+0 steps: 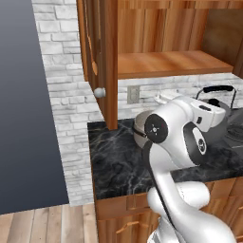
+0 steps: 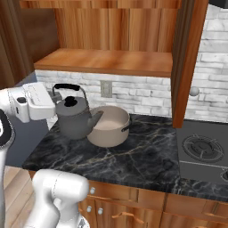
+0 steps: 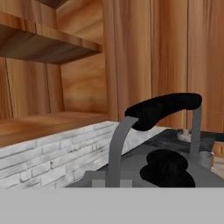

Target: Pick the kettle from the cabinet and place it on a stove burner. Then pick the pot from the counter and place it on another stove burner. Finally, turn both burners on.

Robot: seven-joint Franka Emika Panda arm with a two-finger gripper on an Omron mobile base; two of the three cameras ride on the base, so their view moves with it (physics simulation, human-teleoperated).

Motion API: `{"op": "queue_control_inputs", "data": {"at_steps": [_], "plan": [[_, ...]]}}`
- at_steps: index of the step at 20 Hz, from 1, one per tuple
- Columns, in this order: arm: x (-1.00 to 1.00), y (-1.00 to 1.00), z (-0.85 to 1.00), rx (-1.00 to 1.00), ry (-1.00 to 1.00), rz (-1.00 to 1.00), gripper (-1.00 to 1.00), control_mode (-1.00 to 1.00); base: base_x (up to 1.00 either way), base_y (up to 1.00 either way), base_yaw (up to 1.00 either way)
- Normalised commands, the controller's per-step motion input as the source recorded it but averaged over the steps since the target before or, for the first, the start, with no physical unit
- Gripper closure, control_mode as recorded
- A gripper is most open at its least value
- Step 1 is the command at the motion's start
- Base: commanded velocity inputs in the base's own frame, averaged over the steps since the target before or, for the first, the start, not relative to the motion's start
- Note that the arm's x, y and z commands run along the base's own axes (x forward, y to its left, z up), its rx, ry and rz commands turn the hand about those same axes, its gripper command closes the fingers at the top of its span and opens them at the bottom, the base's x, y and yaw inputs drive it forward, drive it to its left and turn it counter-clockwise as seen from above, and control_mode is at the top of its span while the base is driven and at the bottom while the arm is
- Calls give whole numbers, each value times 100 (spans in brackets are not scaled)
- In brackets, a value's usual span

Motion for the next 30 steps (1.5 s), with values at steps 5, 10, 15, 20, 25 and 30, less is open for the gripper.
{"op": "queue_control_inputs", "data": {"at_steps": [5,10,15,20,25,30], "plan": [[-28,0,-10,1,1,-2,100,-100,0,0,0],[-5,2,-2,0,1,-1,100,100,-10,0,-1],[0,0,0,0,0,0,100,100,-66,-2,-8],[0,0,0,0,0,0,100,100,-72,-9,-8],[0,0,0,0,0,0,100,100,-66,-22,-5],[0,0,0,0,0,0,100,100,-49,-31,-3]]}}
